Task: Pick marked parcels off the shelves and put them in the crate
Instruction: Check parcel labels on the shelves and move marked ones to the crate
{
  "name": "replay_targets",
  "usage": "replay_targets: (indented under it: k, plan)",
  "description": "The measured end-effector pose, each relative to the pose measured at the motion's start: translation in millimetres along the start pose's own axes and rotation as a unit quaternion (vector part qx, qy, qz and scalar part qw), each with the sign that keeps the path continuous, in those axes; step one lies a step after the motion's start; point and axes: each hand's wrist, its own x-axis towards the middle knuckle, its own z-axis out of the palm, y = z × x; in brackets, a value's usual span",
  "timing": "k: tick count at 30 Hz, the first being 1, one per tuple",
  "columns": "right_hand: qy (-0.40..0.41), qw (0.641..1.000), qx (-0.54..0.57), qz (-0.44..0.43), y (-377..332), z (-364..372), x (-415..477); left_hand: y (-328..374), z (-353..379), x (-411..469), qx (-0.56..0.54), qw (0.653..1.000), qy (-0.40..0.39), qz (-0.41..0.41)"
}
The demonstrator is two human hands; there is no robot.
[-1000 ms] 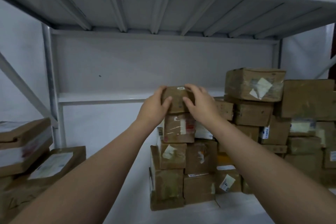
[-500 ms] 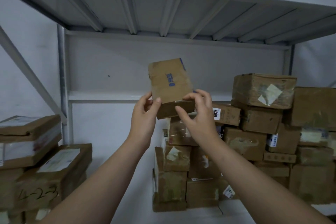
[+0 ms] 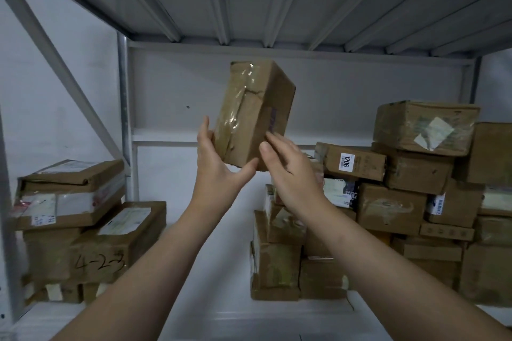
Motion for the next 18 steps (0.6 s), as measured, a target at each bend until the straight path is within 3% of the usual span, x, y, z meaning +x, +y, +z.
replay_targets:
  k: [2,4,8,12,14,16,18]
  plan:
    - [-0.025,0.996,0.090,0.013,-9,4,-1,3,-3,-5,0.051,0.999,-0.009,0.016]
    - [-0.025,0.986,0.163,0.014,-14,4,-1,3,-7,-9,0.002,1.000,-0.016,0.026]
    - [0.001,0.987,0.158,0.018,-6,0,-1,2,-17,-11,-0.067,0.996,0.016,0.048]
    - [0.013,0.986,0.167,0.007,2,-2,-7,3,-21,-9,-0.027,0.998,0.003,-0.050]
    - [0.028,0.984,0.176,0.006,5,-2,-10,3,-23,-8,-0.089,0.988,-0.046,-0.118]
    - [0.035,0.987,0.156,0.016,9,-1,-11,1,-22,-10,-0.145,0.978,-0.071,-0.132]
    - [0.014,0.990,0.135,0.037,11,4,-14,-3,-18,-15,-0.159,0.978,-0.037,-0.128]
